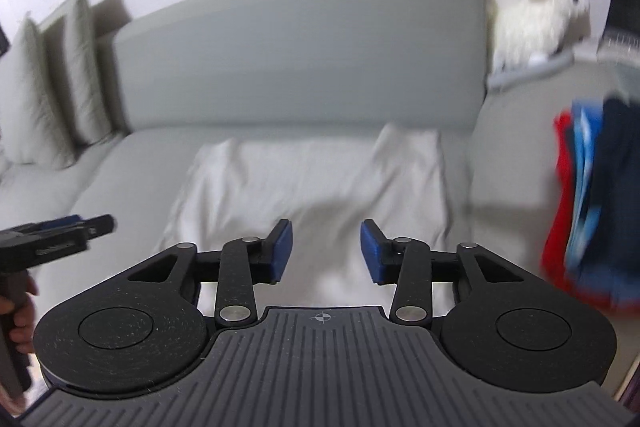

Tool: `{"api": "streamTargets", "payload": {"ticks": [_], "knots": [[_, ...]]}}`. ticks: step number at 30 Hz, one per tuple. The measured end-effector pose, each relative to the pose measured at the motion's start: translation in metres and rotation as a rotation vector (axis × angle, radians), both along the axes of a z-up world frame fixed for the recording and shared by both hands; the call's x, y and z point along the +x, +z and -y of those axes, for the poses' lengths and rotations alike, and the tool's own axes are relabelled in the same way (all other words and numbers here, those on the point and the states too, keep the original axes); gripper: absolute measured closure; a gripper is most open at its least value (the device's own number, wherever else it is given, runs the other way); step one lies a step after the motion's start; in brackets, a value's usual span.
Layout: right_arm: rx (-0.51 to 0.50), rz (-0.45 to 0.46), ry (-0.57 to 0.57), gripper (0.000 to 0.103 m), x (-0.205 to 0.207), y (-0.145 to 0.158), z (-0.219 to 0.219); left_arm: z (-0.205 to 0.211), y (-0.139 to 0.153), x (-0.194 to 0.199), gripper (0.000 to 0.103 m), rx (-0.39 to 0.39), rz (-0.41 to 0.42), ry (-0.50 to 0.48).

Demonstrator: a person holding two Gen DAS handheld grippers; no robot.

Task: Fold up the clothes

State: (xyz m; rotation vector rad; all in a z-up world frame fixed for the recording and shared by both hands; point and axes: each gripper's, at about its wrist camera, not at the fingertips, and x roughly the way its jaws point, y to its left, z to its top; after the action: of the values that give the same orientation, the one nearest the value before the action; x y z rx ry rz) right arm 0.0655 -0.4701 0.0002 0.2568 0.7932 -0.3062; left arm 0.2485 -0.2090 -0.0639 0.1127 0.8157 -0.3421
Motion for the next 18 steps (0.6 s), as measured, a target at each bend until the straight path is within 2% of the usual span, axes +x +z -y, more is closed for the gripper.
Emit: {"api": "streamTargets", "payload": {"ticks": [3, 4, 7, 11, 14, 16, 18], "knots": [[-0.062, -0.020, -0.031, 0.055, 0.033, -0.022, 0.040, 0.016, -0.026, 0.036, 0.035, 0.052, 0.000, 0.003], [-0.064, -0.024, -0.034, 0.055, 0.037, -0.025, 0.046, 0.021, -0.035, 0.047, 0.035, 0.067, -0.001, 0.001], [-0.060, -0.050, -0.064, 0.055, 0.067, -0.059, 0.080, 0.036, -0.063, 0.075, 0.035, 0.109, -0.001, -0.016], [-0.038, -0.010, -0.080, 0.055, 0.097, -0.106, 0.119, 0.046, -0.094, 0.109, 0.035, 0.138, -0.009, 0.008], [-0.021, -0.012, -0.102, 0.055, 0.119, -0.137, 0.144, 0.048, -0.119, 0.129, 0.036, 0.193, -0.016, 0.029], [-0.021, -0.014, -0.112, 0.055, 0.131, -0.155, 0.158, 0.045, -0.129, 0.133, 0.030, 0.187, -0.009, 0.021], [-0.024, -0.016, -0.107, 0.055, 0.139, -0.170, 0.168, 0.038, -0.133, 0.133, 0.026, 0.140, 0.012, 0.017]]}}
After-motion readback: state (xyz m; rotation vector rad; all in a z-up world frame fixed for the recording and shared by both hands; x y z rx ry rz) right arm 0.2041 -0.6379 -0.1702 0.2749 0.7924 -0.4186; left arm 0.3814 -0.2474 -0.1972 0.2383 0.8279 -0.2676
